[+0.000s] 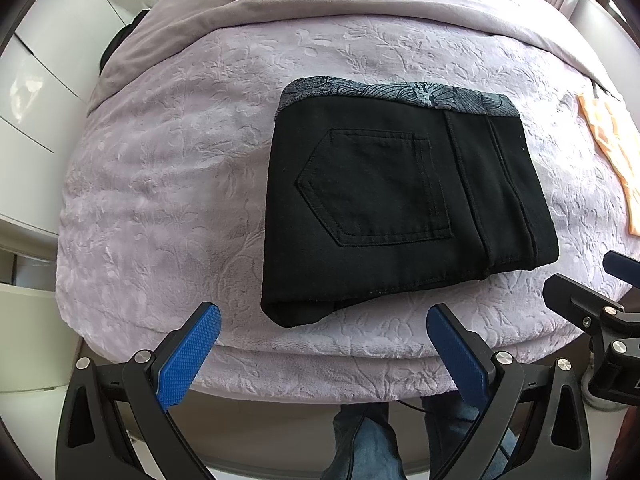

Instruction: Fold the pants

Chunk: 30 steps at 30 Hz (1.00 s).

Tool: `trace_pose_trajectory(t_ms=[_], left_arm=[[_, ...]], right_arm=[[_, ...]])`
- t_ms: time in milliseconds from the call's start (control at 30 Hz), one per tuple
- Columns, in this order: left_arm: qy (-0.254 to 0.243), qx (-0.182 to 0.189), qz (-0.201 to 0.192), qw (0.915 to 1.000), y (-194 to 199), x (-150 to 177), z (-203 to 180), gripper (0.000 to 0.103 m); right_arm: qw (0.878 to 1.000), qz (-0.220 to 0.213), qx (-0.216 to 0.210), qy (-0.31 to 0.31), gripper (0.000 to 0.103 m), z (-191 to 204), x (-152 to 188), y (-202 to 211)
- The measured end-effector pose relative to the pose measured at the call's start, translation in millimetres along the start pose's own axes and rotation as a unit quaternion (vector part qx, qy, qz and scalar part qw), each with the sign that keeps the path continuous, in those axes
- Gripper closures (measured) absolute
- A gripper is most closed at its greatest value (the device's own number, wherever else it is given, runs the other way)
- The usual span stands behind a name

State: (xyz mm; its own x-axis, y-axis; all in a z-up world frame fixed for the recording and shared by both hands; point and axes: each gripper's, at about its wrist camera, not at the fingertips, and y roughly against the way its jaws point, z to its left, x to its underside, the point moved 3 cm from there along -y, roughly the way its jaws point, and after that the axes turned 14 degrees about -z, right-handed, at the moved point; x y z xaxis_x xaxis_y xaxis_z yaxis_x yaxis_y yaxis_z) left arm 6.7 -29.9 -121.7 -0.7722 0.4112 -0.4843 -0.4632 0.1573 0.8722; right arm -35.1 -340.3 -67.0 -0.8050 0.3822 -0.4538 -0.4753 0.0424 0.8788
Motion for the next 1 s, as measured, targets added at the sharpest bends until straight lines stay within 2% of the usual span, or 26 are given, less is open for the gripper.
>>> trace_pose_trajectory(t_ms=[1000], left_arm=[[-0.008,0.0,-0.006,1.0,-1.7,-0.9,3.1,0.0]], right_arm=[[1.0,0.002,0.003,0.0,0.0,3.9,7.1,-3.9]])
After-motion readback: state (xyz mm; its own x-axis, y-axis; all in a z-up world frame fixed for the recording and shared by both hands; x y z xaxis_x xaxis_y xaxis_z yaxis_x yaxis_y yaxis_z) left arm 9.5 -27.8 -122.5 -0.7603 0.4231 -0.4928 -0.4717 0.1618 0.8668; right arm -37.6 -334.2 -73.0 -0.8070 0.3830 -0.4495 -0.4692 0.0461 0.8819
